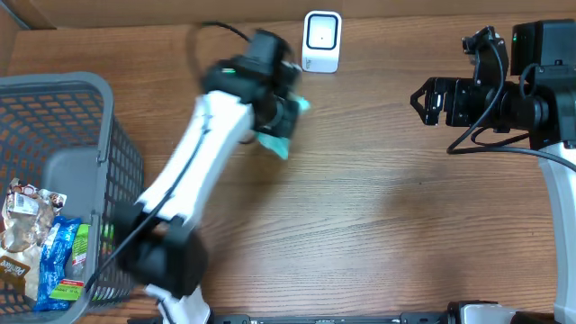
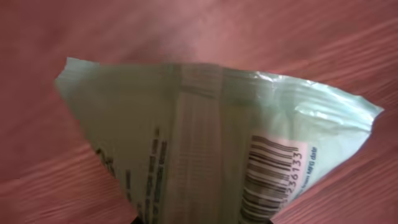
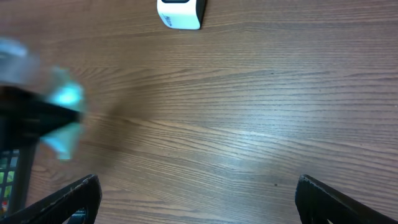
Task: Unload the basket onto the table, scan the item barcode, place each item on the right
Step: 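Place the mint-green packet on the table near the scanner, then move the left gripper back into the basket toward the green packet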
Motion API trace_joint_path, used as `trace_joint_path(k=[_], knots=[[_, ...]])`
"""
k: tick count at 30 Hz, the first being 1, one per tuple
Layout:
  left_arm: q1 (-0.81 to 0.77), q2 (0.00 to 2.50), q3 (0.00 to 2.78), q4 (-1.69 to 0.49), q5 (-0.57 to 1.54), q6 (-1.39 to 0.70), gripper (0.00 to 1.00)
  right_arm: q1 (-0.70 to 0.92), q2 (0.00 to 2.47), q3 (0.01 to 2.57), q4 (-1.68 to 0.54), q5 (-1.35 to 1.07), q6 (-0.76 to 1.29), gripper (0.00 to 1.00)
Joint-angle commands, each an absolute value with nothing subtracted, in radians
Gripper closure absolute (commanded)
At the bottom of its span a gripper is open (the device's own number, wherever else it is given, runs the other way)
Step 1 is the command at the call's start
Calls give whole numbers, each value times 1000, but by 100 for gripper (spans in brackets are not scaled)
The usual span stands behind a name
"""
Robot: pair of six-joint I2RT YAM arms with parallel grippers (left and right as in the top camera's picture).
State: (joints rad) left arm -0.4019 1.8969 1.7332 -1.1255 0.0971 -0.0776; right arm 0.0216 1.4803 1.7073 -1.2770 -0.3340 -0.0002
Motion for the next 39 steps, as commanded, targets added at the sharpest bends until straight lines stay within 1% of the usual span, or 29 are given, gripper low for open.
trace_joint_path(k=[1, 5, 6, 8, 9, 10, 11, 13, 15, 18, 22, 25, 27, 28, 30, 35, 38, 39], knots=[[-460, 2019, 1730, -1126, 81, -188, 96, 27, 1483, 1727, -1282, -334, -9, 0], [-498, 2120, 1730, -1126, 157, -191, 96, 27, 1483, 1727, -1282, -334, -9, 0], [-500, 2129, 1730, -1128, 165, -191, 93, 27, 1483, 1727, -1282, -334, -9, 0], [-500, 2139, 1730, -1129, 187, -193, 40, 27, 1483, 1727, -1282, -334, -9, 0], [-498, 2139, 1731, -1129, 189, -196, 24, 27, 1483, 1727, -1282, -334, -9, 0], [-497, 2133, 1732, -1129, 192, -199, 13, 27, 1483, 1727, -1282, -334, -9, 0], [-495, 2131, 1734, -1129, 192, -199, 10, 27, 1483, 1727, -1282, -334, -9, 0], [-475, 2121, 1784, -1170, 192, -199, 8, 27, 1483, 1727, -1287, -334, -9, 0], [-455, 2115, 1841, -1219, 193, -201, 11, 27, 1483, 1727, -1291, -334, -9, 0], [-401, 2097, 1993, -1348, 192, -203, 14, 27, 1483, 1727, -1295, -334, -9, 0], [-319, 2051, 2205, -1489, 191, -202, 14, 27, 1483, 1727, -1296, -334, -9, 0], [-237, 1990, 2367, -1579, 173, -203, 13, 27, 1483, 1727, -1296, -334, -9, 0], [-129, 1898, 2490, -1667, 147, -203, 12, 27, 1483, 1727, -1296, -335, -9, 0], [-97, 1872, 2511, -1691, 144, -203, 12, 27, 1483, 1727, -1296, -335, -9, 0], [-17, 1788, 2511, -1690, 150, -196, 9, 27, 1483, 1727, -1295, -335, -8, 0], [181, 1599, 2465, -1690, 125, -196, 9, 27, 1483, 1727, -1301, -335, -8, 0], [319, 1486, 2389, -1690, 60, -226, 0, 27, 1483, 1727, -1306, -335, -8, 0], [376, 1446, 2349, -1690, 35, -247, 0, 27, 1483, 1727, -1306, -335, -8, 0]])
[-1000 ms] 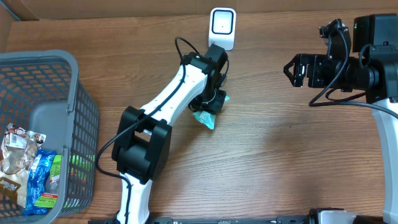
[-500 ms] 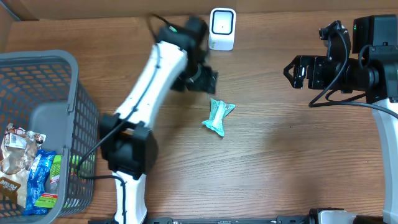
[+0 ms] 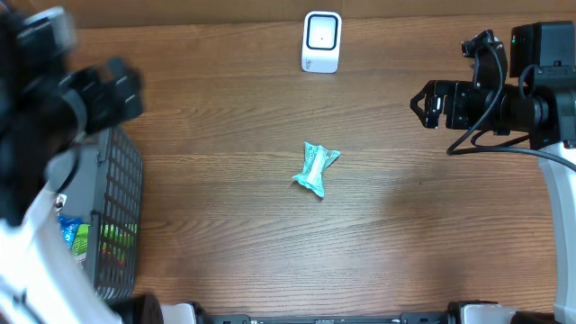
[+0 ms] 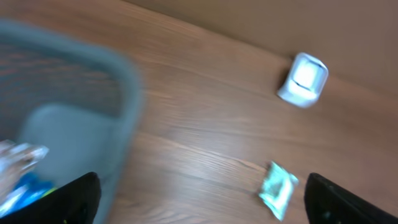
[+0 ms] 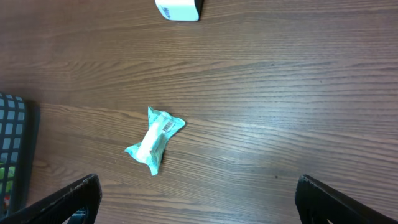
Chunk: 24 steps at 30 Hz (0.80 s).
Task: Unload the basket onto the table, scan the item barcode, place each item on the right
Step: 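Move the left gripper back into the basket toward the green packet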
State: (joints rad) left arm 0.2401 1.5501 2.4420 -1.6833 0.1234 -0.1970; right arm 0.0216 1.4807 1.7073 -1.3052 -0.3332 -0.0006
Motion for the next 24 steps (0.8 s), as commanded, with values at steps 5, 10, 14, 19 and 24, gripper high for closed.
trace_joint_path(k=[5, 10, 14, 19, 24], knots=[[685, 1301, 2101, -1689, -41, -340, 0, 27, 1483, 1727, -1305, -335, -8, 0], [933, 1293, 1861, -1640, -6, -345, 0, 27, 1483, 1727, -1305, -335, -9, 0], [1022, 1304, 1663, -1527, 73, -347, 0, 27, 1483, 1727, -1305, -335, -9, 0], [1076, 1304, 1382, -1351, 72, -373, 0, 27, 1483, 1727, -1308, -335, -9, 0], [1081, 1304, 1148, -1186, 75, -374, 0, 27, 1483, 1727, -1307, -335, -9, 0]])
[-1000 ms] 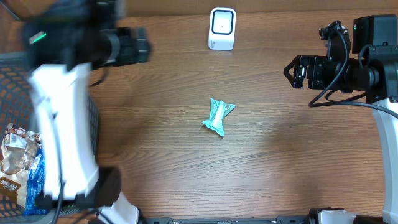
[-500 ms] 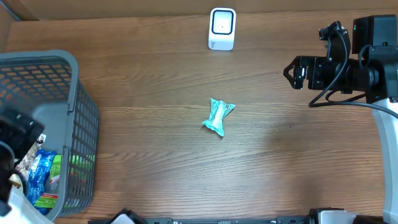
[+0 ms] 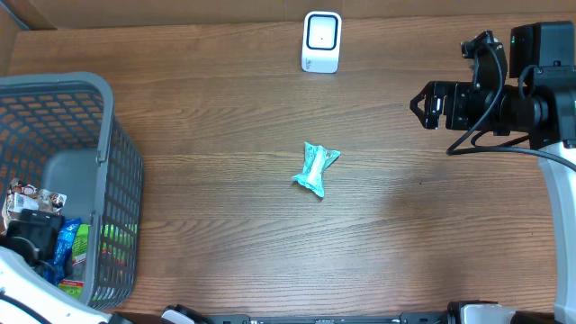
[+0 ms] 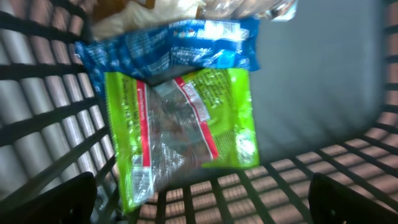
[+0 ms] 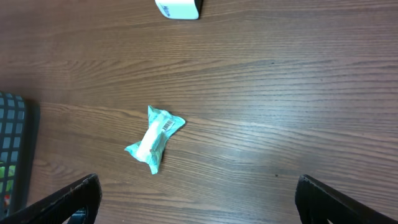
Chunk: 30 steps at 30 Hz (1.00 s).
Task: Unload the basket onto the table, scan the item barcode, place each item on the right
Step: 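Move the left gripper back into the basket toward the green packet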
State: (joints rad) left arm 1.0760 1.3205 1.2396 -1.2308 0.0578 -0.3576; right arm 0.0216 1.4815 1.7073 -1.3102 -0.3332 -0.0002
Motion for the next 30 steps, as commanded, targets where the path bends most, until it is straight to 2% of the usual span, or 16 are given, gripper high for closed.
trace_joint_path(k=[1, 8, 16, 17, 23, 24, 26, 30], knots=[[1081, 1304, 1103, -1146, 75, -374, 0, 27, 1483, 1727, -1307, -335, -9, 0], [1081, 1307, 829, -885, 75, -374, 0, 27, 1483, 1727, -1308, -335, -9, 0], [1080, 1308, 699, -755, 75, -375, 0, 27, 1483, 1727, -1308, -335, -9, 0], [1080, 1308, 688, -744, 74, -375, 3, 27, 1483, 1727, -1308, -335, -9, 0], [1080, 1307, 682, -731, 80, -375, 62, 27, 1483, 1727, -1308, -335, -9, 0], [1080, 1307, 684, -724, 104, -374, 75, 27, 1483, 1727, -1308, -335, -9, 0], [1080, 1307, 694, -726, 126, -374, 96, 27, 1483, 1727, -1308, -335, -8, 0], [1080, 1307, 791, -786, 219, -374, 96, 27, 1483, 1727, -1309, -335, -8, 0]])
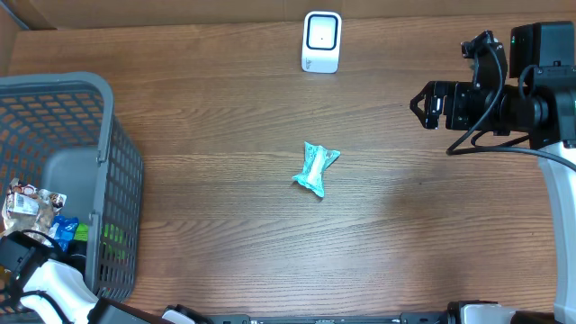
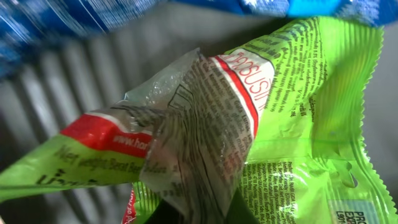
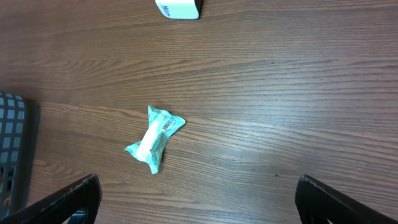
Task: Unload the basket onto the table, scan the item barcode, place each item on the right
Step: 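Move the left gripper back into the basket toward the green packet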
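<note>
A green snack packet (image 2: 298, 124) with red and white print fills the left wrist view. Its crumpled middle is pinched by my left gripper (image 2: 208, 213), which is shut on it down inside the grey basket (image 1: 54, 85). The white scanner (image 1: 321, 40) stands at the table's far edge. A teal packet (image 1: 316, 168) lies loose mid-table, its barcode facing up (image 3: 166, 126). My right gripper (image 1: 423, 103) hangs open at the right, far from both packets, with bare wood between its fingers (image 3: 81, 194).
In the basket lie a blue packet (image 1: 61, 227) and a brown-and-white snack bag (image 1: 22, 207). The basket's mesh wall (image 1: 121, 207) stands between the left arm and the table. Wooden tabletop (image 1: 405, 225) spreads around the teal packet.
The left gripper was open a little above the green packet in the basket. Now it is down on the packet and shut on its crumpled middle. The right arm and teal packet are unmoved.
First the left gripper held the teal packet near the scanner. Then the teal packet lay mid-table and the left gripper, open, was by the basket. Then it hung open over the green packet in the basket. Now it grips that packet.
</note>
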Motion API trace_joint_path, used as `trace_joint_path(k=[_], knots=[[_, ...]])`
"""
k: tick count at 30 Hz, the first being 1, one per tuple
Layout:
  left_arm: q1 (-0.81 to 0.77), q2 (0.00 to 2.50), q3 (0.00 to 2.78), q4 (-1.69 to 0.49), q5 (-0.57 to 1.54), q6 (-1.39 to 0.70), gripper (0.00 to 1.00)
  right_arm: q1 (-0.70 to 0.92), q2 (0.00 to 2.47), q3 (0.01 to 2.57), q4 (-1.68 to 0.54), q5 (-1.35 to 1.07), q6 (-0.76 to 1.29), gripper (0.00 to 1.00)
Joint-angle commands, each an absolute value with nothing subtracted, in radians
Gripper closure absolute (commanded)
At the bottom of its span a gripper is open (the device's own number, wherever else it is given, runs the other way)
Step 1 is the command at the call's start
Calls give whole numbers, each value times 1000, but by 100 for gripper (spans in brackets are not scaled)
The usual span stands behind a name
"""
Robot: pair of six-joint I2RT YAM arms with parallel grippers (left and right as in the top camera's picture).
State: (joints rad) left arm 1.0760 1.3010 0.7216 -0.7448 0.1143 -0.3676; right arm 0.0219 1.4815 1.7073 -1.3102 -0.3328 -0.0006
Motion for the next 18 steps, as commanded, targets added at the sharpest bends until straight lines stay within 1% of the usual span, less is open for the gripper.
trace_joint_path(k=[1, 6, 10, 11, 14, 17, 18], knots=[[1080, 1307, 826, -809, 238, -374, 96, 27, 1483, 1727, -1309, -335, -8, 0], [1079, 1307, 1082, -964, 313, -364, 96, 27, 1483, 1727, -1312, -335, -8, 0], [1079, 1307, 1338, -1091, 319, -344, 96, 27, 1483, 1727, -1312, -335, -8, 0], [1079, 1307, 1460, -1145, 319, -336, 96, 27, 1483, 1727, -1312, -335, -8, 0], [1072, 1307, 1633, -1235, 319, -336, 96, 27, 1483, 1727, -1312, -335, -8, 0], [1051, 1307, 1720, -1281, 303, -310, 96, 27, 1483, 1727, -1311, -335, -8, 0], [1045, 1307, 1725, -1283, 296, -302, 92, 27, 1483, 1727, -1311, -335, -8, 0]])
